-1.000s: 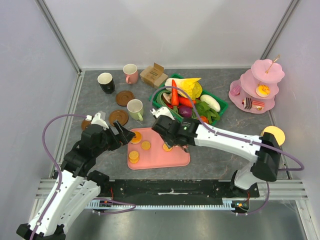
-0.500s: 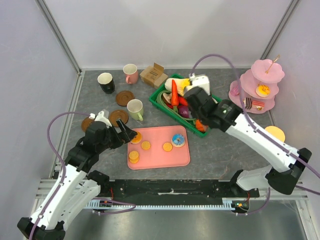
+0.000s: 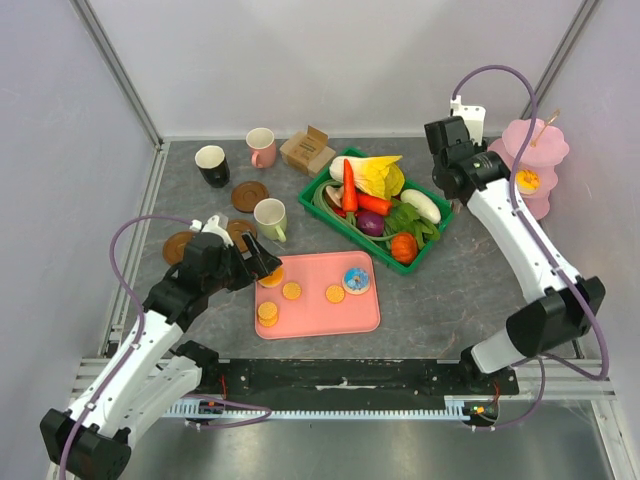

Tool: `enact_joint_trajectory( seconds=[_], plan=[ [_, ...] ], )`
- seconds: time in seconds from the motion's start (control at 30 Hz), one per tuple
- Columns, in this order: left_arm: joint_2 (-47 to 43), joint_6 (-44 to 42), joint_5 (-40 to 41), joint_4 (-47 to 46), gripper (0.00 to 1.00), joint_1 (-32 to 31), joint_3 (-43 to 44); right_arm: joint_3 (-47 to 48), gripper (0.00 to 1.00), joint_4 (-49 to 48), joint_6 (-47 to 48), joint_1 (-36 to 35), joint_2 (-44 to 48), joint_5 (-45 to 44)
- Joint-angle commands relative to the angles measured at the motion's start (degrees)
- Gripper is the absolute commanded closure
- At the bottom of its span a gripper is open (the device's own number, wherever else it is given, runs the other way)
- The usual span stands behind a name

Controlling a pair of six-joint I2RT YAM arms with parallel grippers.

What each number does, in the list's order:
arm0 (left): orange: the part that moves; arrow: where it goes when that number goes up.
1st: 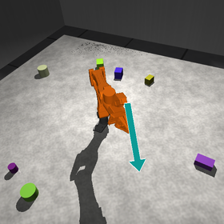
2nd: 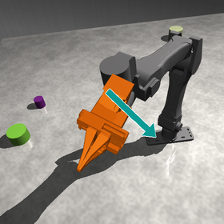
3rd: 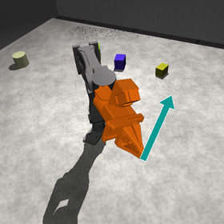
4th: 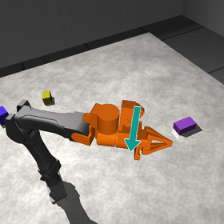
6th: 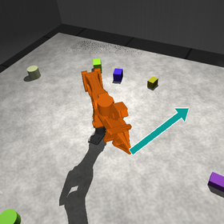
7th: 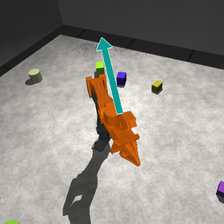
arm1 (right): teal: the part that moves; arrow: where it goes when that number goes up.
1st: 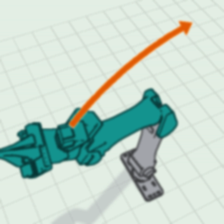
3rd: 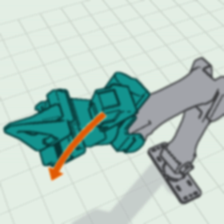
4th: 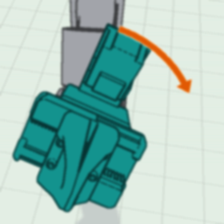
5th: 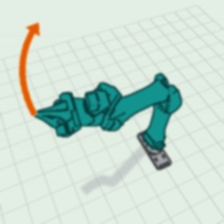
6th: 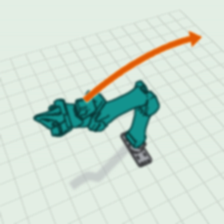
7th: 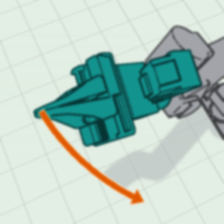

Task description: Serve the afternoon tea

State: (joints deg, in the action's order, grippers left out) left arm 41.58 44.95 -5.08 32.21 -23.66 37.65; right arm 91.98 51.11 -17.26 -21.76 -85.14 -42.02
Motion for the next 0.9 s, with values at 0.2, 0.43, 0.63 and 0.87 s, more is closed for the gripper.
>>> enact_joint_trajectory(
  seconds=[0.2, 0.43, 0.63, 0.87],
  plan=[
    [1.39, -0.65, -1.07, -5.40, 0.04, -0.07, -1.00, 5.40, 0.49, -7.69, 4.95, 8.48, -8.45, -2.45],
    [3.33, -0.92, -2.12, -6.98, 0.04, -0.07, -1.53, 5.48, 0.49, -11.21, 6.71, 12.96, -11.88, -0.52],
    [4.12, -1.09, -2.30, -7.86, 0.04, -0.16, -1.70, 5.84, 0.49, -11.30, 6.89, 15.16, -14.26, 0.45],
    [4.21, -1.18, -2.30, -7.95, 0.04, -0.16, -1.96, 5.13, 0.50, -13.06, 7.15, 16.13, -15.84, -0.61]
  ],
)
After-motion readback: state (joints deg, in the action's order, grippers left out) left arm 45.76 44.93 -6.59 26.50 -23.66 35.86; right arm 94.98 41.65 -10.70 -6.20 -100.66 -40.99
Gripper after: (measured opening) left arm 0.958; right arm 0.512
